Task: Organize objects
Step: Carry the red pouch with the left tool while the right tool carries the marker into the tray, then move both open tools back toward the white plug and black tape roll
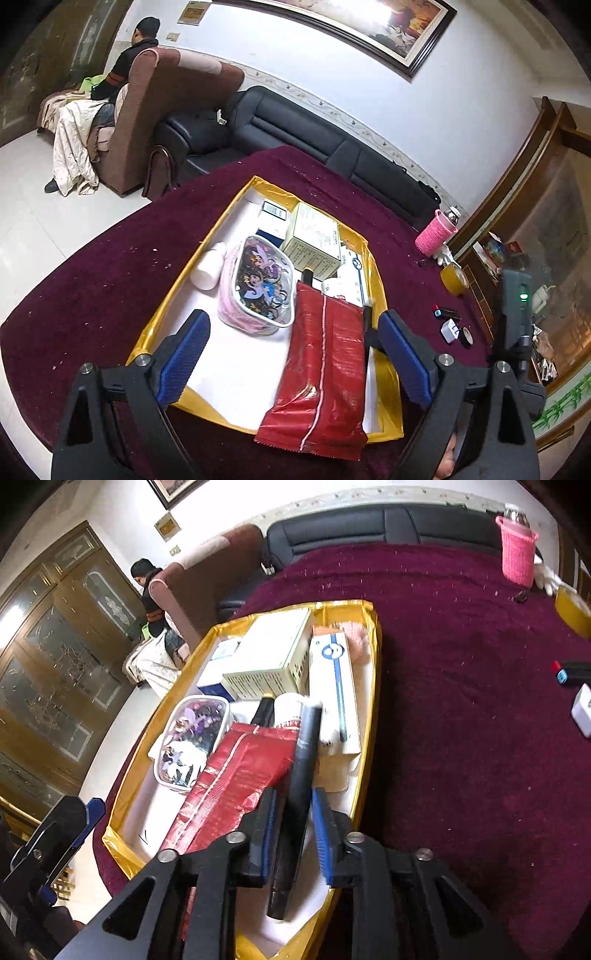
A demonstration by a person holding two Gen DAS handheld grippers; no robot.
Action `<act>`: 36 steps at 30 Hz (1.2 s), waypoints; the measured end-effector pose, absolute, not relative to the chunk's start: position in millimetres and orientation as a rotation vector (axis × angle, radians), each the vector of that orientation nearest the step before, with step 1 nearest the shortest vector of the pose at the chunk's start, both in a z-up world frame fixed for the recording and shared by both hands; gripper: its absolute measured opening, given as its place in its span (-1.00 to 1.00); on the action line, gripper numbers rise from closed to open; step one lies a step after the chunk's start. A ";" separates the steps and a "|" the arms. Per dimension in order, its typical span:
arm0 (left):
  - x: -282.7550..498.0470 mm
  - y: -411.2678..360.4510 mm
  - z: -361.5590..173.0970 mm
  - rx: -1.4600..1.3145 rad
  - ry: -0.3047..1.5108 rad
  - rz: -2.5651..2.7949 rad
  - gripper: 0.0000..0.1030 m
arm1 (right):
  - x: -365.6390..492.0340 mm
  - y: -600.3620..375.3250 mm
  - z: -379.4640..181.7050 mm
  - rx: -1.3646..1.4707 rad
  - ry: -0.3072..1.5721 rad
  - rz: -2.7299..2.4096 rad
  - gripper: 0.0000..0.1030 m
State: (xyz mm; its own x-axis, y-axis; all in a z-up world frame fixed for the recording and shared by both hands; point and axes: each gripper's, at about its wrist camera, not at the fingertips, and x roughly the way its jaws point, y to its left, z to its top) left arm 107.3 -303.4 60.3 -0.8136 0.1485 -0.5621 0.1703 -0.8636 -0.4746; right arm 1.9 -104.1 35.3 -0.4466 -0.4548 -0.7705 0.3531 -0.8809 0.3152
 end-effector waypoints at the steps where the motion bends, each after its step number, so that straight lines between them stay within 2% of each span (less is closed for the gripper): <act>1: 108.3 -304.2 59.6 0.959 0.817 -2.864 0.78 | 4.1 -103.1 38.5 1.264 -0.145 -2.336 0.04; 3: 109.2 -304.7 56.7 0.976 0.821 -2.863 0.78 | 8.5 -101.8 45.0 1.224 -0.144 -2.346 0.22; 12: 109.3 -295.1 52.9 1.026 0.778 -2.858 0.78 | 22.2 -101.0 66.2 1.116 -0.013 -2.454 0.37; 21: 111.6 -266.8 68.6 1.007 0.609 -2.889 0.79 | 38.1 -80.5 80.0 0.996 0.128 -2.591 0.63; 30: 104.6 -228.8 76.0 1.061 0.503 -2.935 0.79 | 43.1 -42.7 84.7 0.937 0.198 -2.709 0.68; 36: 99.5 -198.2 80.9 1.092 0.413 -2.969 0.79 | 42.9 -9.8 84.0 0.928 0.175 -2.763 0.72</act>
